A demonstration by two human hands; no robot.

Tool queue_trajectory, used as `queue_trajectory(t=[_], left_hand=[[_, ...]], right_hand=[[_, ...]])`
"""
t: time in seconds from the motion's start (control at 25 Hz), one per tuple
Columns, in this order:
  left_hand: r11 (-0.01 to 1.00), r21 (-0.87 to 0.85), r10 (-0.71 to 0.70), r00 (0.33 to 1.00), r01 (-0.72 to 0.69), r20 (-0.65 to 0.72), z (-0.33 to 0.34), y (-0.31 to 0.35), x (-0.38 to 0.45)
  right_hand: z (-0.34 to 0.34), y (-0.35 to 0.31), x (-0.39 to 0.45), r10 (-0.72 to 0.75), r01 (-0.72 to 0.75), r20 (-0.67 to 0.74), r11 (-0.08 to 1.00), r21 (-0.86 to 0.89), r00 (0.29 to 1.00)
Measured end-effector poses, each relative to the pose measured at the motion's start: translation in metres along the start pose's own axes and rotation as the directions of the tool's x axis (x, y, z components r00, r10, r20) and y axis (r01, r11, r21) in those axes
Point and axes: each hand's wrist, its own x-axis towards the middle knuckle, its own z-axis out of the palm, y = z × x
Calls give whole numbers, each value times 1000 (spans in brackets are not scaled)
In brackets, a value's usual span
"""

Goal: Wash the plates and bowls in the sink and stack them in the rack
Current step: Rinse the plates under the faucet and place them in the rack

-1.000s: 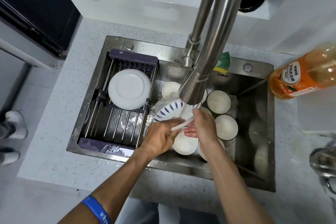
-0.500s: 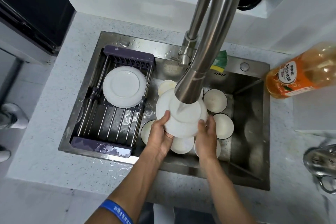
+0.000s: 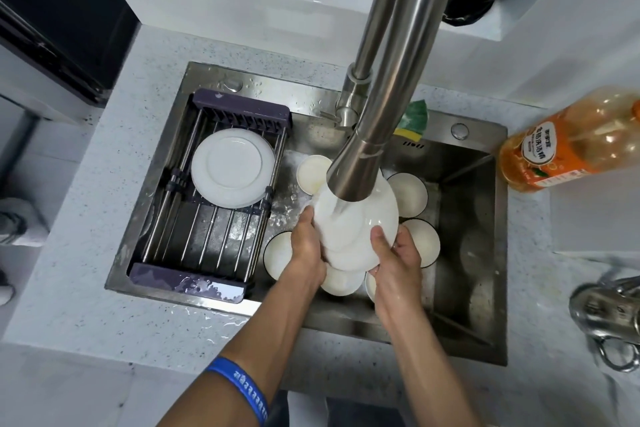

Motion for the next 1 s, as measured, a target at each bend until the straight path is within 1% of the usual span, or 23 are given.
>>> queue_trajectory(t=[0.12, 0.2, 0.24, 0.28, 0.32, 0.4, 0.44, 0.48, 0.52, 0.56, 0.6, 0.64, 0.68, 0.72, 0.76, 0.8, 0.84, 0.88, 0.92, 1.0], left_hand=[[1000, 28, 17, 994, -14, -108, -22, -2, -1], [991, 84, 116, 974, -101, -196, -39, 2, 0], [984, 113, 161, 963, -139, -217, -49, 5, 0], [982, 107, 175, 962, -156, -210, -57, 10, -2], [986, 54, 163, 972, -156, -166, -66, 14, -3], [987, -110, 117, 993, -117, -7, -80, 25, -10], [978, -185, 113, 991, -98, 72, -83, 31, -16], [964, -248, 127, 982, -90, 137, -83, 36, -21], [955, -280, 151, 975, -100, 164, -81, 37, -23], [952, -280, 173, 973, -124, 155, -78, 37, -23], [955, -253, 189, 975, -154, 121, -74, 35, -23], [959, -216, 206, 974, -182, 94, -69, 35, -24], [962, -168, 230, 970, -214, 80, -66, 36, -25], [961, -128, 258, 962, -246, 87, -64, 37, -27], [956, -93, 288, 952, -279, 105, -63, 38, -29], [951, -67, 309, 944, -302, 119, -61, 38, -32], [948, -52, 319, 939, -314, 133, -61, 38, -33], [948, -58, 319, 937, -313, 144, -60, 38, -34], [949, -78, 314, 935, -305, 165, -60, 36, -34], [956, -90, 293, 929, -280, 227, -58, 27, -35]], right_hand=[[11, 19, -13, 71, -71, 9, 997, 14, 997], [23, 27, -17, 113, -114, 48, 993, 37, 992], [28, 27, -16, 133, -137, 72, 989, 59, 988], [30, 25, -13, 158, -167, 93, 981, 94, 983], [29, 23, -7, 191, -205, 116, 971, 126, 975], [26, 18, 10, 252, -279, 160, 943, 182, 954], [27, 19, 19, 274, -310, 178, 925, 221, 945], [30, 23, 27, 312, -342, 157, 910, 233, 937], [38, 25, 31, 336, -348, 95, 918, 190, 937], [48, 32, 36, 304, -303, -31, 953, 26, 952], [57, 38, 38, 180, -202, -107, 946, -255, 978], [66, 43, 39, 60, -85, -64, 845, -529, 996], [72, 47, 36, -22, 63, 65, 667, -742, 998], [77, 51, 38, -37, 199, 208, 491, -848, 977], [80, 50, 40, 14, 291, 320, 384, -877, 947], [76, 48, 41, 36, 330, 372, 384, -862, 928], [73, 44, 38, 12, 351, 388, 404, -845, 921], [71, 44, 35, -60, 382, 394, 407, -829, 917], [72, 40, 31, -119, 433, 422, 395, -810, 899], [76, 33, 29, -121, 490, 482, 372, -789, 868]])
